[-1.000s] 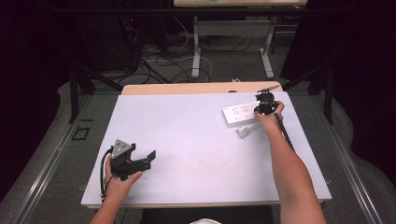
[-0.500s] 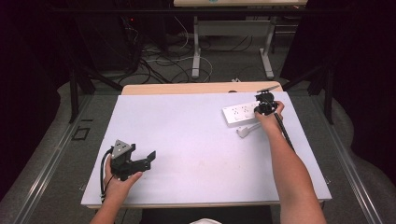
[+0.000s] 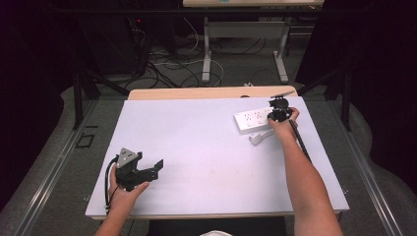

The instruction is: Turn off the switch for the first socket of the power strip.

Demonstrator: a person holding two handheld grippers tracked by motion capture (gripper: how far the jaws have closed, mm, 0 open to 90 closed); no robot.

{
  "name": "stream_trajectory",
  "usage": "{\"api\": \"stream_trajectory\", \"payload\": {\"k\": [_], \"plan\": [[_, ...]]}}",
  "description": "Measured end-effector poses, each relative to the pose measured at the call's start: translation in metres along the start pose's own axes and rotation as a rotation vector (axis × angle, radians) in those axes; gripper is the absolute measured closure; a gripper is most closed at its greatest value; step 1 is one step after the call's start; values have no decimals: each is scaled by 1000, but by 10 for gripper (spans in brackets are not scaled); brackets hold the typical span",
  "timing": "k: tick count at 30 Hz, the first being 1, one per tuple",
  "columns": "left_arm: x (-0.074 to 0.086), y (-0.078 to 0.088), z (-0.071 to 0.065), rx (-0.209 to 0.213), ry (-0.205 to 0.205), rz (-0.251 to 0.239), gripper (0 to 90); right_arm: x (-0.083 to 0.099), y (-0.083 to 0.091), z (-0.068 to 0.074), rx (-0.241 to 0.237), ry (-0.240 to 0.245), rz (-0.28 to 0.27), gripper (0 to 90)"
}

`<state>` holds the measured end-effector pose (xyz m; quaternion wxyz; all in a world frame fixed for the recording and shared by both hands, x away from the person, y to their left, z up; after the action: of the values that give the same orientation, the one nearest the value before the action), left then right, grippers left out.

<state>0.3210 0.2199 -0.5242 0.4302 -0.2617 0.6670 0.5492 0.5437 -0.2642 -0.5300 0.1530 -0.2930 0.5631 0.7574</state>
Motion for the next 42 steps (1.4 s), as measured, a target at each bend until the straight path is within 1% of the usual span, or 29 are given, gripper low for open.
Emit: {"api": "stream_trajectory", "payload": {"k": [2, 3, 7, 10, 14, 15, 16, 18, 19, 22, 25, 31, 32, 33, 34, 35, 36, 39, 41, 42], "plan": [[0, 0, 0, -1, -2, 1, 119, 0, 0, 0, -1, 4, 4, 886], [0, 0, 0, 4, -6, 9, 119, 0, 0, 0, -2, 4, 4, 886], [0, -1, 0, 0, -7, -2, 119, 0, 0, 0, -1, -5, 1, 885], [0, -1, 0, -1, -9, -4, 119, 0, 0, 1, 5, 9, 0, 883], [0, -1, 0, 1, -9, -1, 119, 1, 0, 3, 13, 11, 3, 864], [0, -1, 0, 1, -8, -1, 119, 1, 1, 4, 10, 16, 8, 859], [0, -1, 0, 2, -8, -2, 119, 1, 0, 3, 13, 35, 1, 859], [0, -1, 0, 0, -9, -2, 119, 2, 0, 4, 14, 35, -2, 858], [0, -2, 0, 0, -9, -1, 119, 2, 0, 4, 10, 35, -6, 856], [0, -2, 0, 2, -2, 3, 119, 1, 0, 5, -2, 36, 5, 844], [0, -2, 0, 0, -8, -1, 120, 1, 0, 6, -7, 46, 14, 819], [0, -2, 0, 2, -5, 4, 120, 1, 2, 9, -15, 40, 19, 763], [0, -2, 0, 2, -4, 4, 120, 1, 2, 10, -26, 35, 19, 744], [0, -2, 0, 2, -4, 4, 120, 1, 4, 10, -21, 26, 42, 735], [0, -2, 0, 2, -4, 4, 120, 1, 3, 10, -28, 24, 23, 731], [0, -2, 0, 3, -4, 3, 120, 1, 4, 11, -24, 13, 26, 722], [0, -2, 0, 3, -5, 4, 120, 1, 5, 10, -30, 30, 20, 709], [0, -2, 0, 3, -6, 4, 120, 1, 7, 10, -52, 7, 20, 670], [0, -3, 0, 2, -5, 4, 120, 1, 8, 11, -53, 8, 27, 651], [0, -3, 0, 2, -5, 5, 120, 2, 8, 12, -53, 13, 21, 645]]}}
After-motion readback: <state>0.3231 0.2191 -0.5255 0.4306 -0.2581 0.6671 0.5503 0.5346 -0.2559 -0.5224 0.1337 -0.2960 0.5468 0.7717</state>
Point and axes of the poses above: each handheld gripper's, and its own axes: y roughly backward along the jaws, x roughly out of its underside, z roughly to its left, the point moved 1 cm from there along -y, roughly forward along the jaws, and after that the axes turned 11 degrees about -x, right-handed, at the moved point
